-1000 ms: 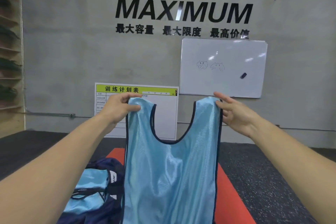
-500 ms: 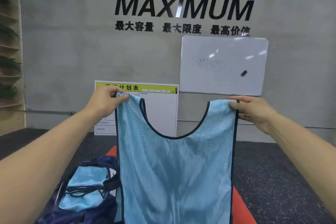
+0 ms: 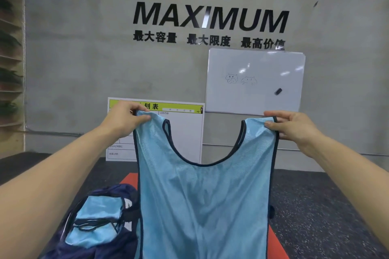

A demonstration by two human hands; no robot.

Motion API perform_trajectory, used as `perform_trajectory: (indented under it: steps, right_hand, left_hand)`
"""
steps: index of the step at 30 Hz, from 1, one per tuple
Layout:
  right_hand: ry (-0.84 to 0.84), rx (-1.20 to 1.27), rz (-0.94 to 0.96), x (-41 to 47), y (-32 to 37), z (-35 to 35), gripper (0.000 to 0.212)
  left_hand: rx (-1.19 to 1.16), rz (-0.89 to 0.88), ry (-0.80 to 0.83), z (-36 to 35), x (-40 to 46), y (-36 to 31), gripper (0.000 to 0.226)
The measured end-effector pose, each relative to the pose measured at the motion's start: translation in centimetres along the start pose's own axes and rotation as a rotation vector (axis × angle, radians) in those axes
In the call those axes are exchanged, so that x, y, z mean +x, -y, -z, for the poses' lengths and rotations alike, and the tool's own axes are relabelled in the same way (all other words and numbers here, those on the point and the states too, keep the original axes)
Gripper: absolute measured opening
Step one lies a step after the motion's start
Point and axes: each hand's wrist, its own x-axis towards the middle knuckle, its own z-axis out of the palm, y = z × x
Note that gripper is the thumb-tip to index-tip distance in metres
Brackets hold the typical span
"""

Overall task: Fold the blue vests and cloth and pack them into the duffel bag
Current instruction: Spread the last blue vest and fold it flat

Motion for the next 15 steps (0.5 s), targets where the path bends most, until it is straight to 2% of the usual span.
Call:
perform_trajectory:
  steps: [4,7,10,15]
  right_hand:
    - [-0.023,-0.109,0.072,-0.5,0.6,0.3,0.021]
    - [0.000,-0.295,0.142,-0.9,1.0,0.7,0.016]
    - [0.000,-0.480,0.225,-1.4,1.4,1.4,0.013]
    - [-0.015,-0.564,0.266,-1.9,2.0,2.3,0.005]
  left_hand:
    - [0.024,-0.089,-0.052,0.4,-0.1,0.1,0.003]
    - [-0.021,-0.085,-0.006,0.6,-0.3,0.2,0.003]
    - [-0.077,-0.088,0.029,0.8,-0.8,0.0,0.013]
    - [-0.031,-0.174,0.084,1.2,-1.6,-1.0,0.017]
